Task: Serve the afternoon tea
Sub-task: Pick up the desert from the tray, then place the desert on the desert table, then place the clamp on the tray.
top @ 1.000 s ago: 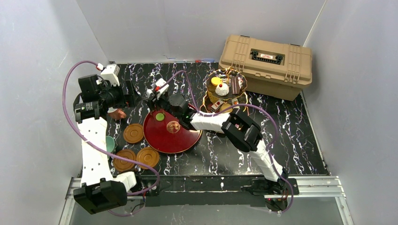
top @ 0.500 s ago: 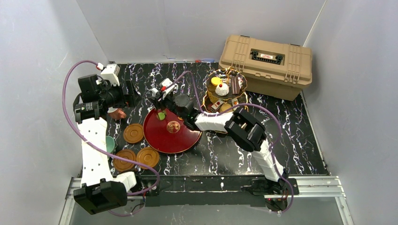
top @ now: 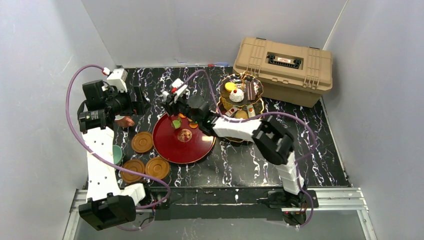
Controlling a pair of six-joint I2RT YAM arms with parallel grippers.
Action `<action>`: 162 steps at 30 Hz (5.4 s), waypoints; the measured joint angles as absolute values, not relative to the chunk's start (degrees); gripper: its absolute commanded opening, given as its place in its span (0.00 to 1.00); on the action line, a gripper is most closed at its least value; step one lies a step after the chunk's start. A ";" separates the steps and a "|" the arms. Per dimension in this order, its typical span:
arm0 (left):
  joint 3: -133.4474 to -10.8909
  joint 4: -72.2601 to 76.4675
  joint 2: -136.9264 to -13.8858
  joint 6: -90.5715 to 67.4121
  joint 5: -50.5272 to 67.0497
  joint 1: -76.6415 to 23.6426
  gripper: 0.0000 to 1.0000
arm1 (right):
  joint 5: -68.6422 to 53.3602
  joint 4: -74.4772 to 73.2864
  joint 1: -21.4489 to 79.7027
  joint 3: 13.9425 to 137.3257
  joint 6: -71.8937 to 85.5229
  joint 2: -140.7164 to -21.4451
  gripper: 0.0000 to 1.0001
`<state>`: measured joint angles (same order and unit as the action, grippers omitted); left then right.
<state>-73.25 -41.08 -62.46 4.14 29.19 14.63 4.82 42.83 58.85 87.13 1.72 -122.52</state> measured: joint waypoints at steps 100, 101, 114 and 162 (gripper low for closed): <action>-75.20 -42.54 -61.01 4.51 32.82 14.85 0.90 | 15.62 20.05 32.58 43.29 -2.39 -43.83 0.06; -75.20 -42.54 -61.01 4.51 32.93 14.85 0.90 | 13.65 18.04 32.58 44.38 -2.07 -43.44 0.06; -75.42 -42.74 -62.17 3.70 33.19 14.85 0.90 | -14.66 0.40 37.87 64.58 5.67 -61.08 0.01; -86.63 -49.63 -75.50 5.30 26.46 15.57 0.85 | -2.50 -1.08 59.94 94.94 6.09 -127.44 0.98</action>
